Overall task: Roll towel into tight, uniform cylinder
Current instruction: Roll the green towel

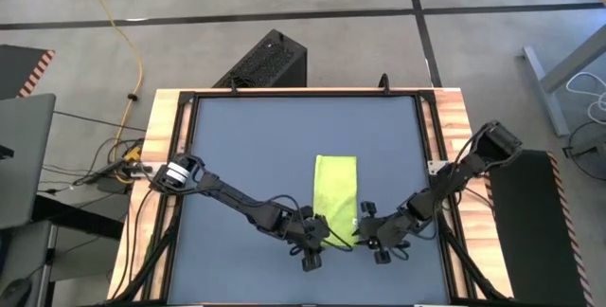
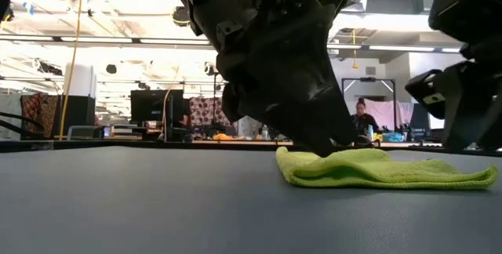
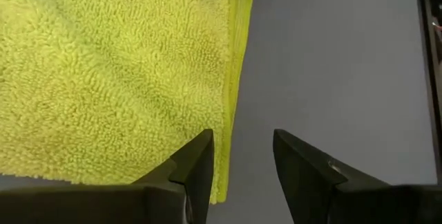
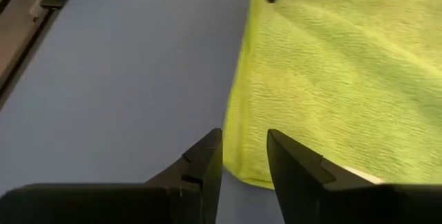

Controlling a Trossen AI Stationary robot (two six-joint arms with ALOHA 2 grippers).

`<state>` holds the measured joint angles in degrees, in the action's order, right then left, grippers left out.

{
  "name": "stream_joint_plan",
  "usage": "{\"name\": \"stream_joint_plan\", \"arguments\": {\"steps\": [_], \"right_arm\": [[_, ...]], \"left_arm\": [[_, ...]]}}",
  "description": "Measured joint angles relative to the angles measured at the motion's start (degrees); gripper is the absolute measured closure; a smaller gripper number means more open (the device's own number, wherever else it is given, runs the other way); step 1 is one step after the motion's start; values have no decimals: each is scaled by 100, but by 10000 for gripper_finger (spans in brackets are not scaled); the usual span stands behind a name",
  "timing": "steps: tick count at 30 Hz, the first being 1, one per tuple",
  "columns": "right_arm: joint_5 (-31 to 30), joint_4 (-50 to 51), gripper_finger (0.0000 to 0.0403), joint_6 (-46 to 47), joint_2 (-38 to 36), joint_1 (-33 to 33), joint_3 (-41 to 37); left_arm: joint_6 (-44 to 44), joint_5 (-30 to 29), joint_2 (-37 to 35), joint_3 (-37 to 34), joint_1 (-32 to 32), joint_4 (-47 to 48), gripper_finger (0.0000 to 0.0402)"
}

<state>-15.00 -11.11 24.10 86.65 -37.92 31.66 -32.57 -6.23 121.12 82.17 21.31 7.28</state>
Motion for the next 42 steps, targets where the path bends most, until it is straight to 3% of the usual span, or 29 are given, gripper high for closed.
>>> {"name": "stream_joint_plan", "arguments": {"steps": [11, 24, 34, 42], "right_arm": [[-232, -148, 266, 265, 808, -71, 368], [-605, 340, 266, 603, 479, -169, 551], [-671, 403, 267, 907, 825, -244, 547], [-942, 492, 316, 1065, 824, -411, 547]], "left_arm": [[94, -215, 0, -2, -7, 78, 263], [177, -217, 0, 0, 7, 89, 263], [199, -243, -2, 0, 10, 94, 263], [196, -215, -2, 0, 15, 92, 263]]}}
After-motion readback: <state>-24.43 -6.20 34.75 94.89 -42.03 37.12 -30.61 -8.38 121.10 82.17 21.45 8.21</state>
